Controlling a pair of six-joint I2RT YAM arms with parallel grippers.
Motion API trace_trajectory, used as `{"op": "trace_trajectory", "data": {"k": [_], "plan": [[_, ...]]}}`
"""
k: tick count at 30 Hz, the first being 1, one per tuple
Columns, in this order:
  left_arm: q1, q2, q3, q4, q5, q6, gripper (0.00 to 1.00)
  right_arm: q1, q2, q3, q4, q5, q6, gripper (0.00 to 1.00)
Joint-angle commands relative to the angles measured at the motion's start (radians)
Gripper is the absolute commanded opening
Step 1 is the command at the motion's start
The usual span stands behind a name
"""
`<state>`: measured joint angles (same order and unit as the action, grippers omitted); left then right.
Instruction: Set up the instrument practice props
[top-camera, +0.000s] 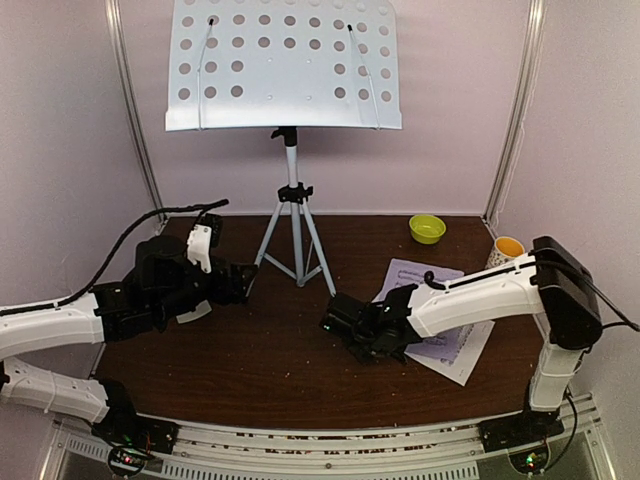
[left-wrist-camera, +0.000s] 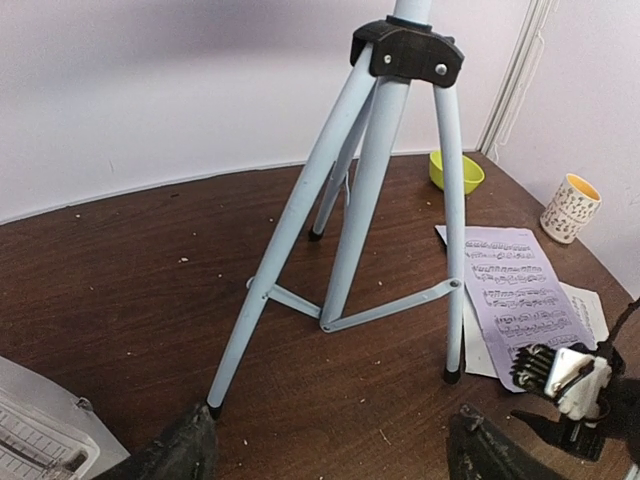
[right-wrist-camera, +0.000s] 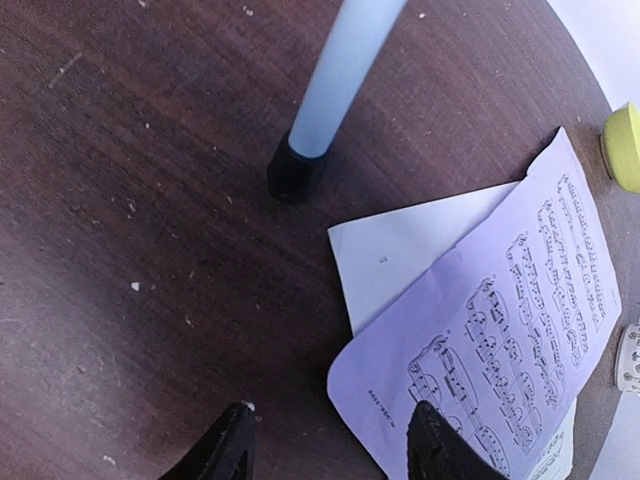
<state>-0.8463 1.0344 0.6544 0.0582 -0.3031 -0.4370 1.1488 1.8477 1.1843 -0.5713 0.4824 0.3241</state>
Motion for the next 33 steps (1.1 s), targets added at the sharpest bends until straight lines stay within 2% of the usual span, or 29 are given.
{"op": "trace_trajectory", "data": {"k": [1,7,15,20,23,24,29,33], "plan": [[-0.003,0.0,0.003,0.04,-0.018,-0.011,0.81,0.013,0.08,0.047,-0.01,0.072,0.022,0.53],[-0.002,0.0,0.004,0.043,-0.024,0.008,0.81,0.014,0.189,0.088,-0.082,0.193,0.017,0.5],[-0.002,0.001,0.01,0.054,-0.044,0.024,0.81,0.004,0.238,0.031,-0.105,0.232,0.033,0.44],[-0.002,0.018,0.015,0.061,-0.043,0.029,0.81,-0.012,0.243,0.027,-0.064,0.207,0.001,0.28],[-0.002,0.029,0.026,0.057,-0.036,0.026,0.81,-0.018,0.238,0.029,-0.05,0.203,-0.02,0.1],[-0.003,0.031,0.027,0.053,-0.036,0.025,0.81,-0.019,0.231,0.029,-0.051,0.203,-0.025,0.01],[-0.002,0.022,0.03,0.033,-0.042,0.011,0.83,-0.018,0.119,0.01,-0.071,0.192,-0.029,0.0],[-0.003,0.01,0.038,-0.002,-0.055,-0.012,0.85,-0.012,-0.066,-0.015,-0.066,0.175,-0.038,0.0]]}}
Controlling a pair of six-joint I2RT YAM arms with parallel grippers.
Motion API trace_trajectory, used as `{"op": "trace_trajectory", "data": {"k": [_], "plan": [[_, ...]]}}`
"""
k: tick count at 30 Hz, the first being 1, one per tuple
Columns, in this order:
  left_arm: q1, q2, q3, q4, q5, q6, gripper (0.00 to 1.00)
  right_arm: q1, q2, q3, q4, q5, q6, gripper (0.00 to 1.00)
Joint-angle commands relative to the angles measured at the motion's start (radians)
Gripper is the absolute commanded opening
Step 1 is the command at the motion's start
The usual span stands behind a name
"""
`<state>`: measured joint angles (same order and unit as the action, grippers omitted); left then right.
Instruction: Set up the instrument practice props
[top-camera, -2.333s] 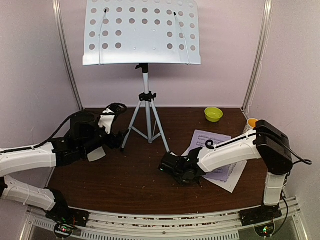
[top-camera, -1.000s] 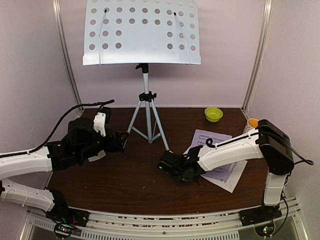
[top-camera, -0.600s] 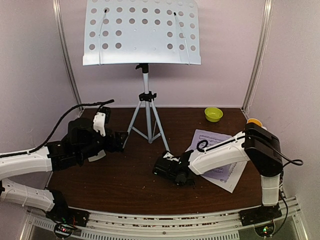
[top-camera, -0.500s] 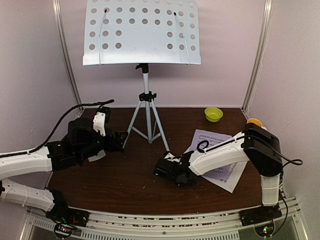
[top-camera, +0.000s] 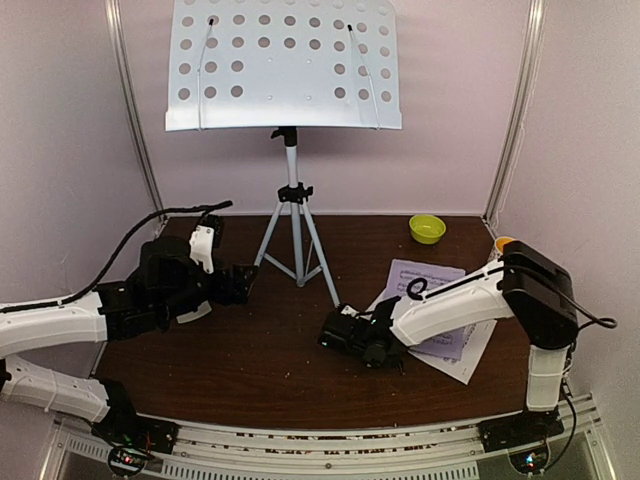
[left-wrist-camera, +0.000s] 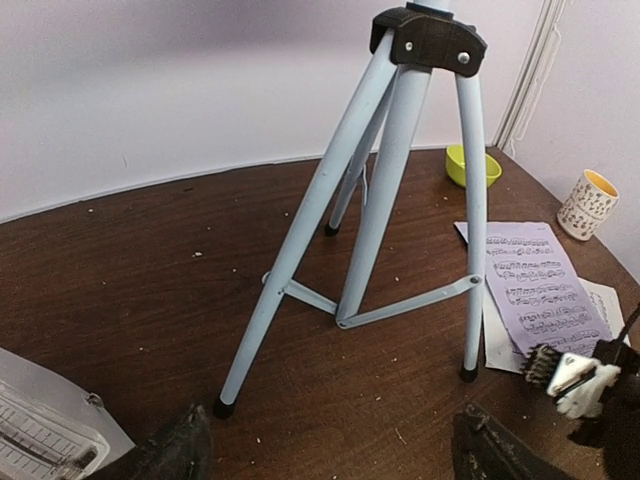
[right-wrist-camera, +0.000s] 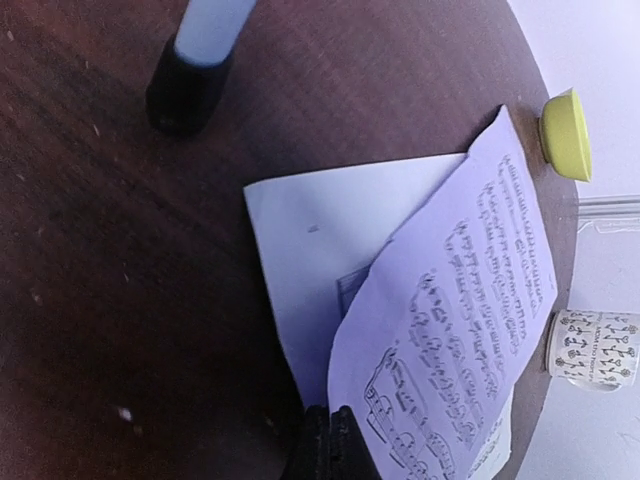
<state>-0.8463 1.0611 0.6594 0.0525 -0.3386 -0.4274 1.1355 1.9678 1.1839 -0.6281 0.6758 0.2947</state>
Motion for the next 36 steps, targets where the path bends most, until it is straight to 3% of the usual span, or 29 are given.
{"op": "trace_trajectory", "data": {"k": [1,9,18,23,27,36], "plan": [[-0.002,-0.019,0.035,-0.005,-0.03,-0.033,0.86,0.001,-0.239,-0.021,-0.001,-0.024,-0.015,0.0],[-0.002,0.013,0.1,-0.141,-0.069,-0.165,0.9,0.02,-0.438,0.014,0.027,-0.126,-0.105,0.0],[-0.002,0.102,0.076,-0.135,0.135,-0.282,0.89,0.205,-0.288,0.075,0.147,-0.202,-0.13,0.0],[-0.002,0.217,0.035,-0.056,0.292,-0.345,0.93,0.277,-0.177,0.087,0.211,-0.203,-0.126,0.0],[-0.007,0.336,-0.016,0.096,0.414,-0.4,0.94,0.297,-0.146,0.069,0.258,-0.212,-0.126,0.0],[-0.076,0.528,0.003,0.261,0.445,-0.409,0.94,0.311,-0.139,0.003,0.337,-0.248,-0.143,0.0]]}}
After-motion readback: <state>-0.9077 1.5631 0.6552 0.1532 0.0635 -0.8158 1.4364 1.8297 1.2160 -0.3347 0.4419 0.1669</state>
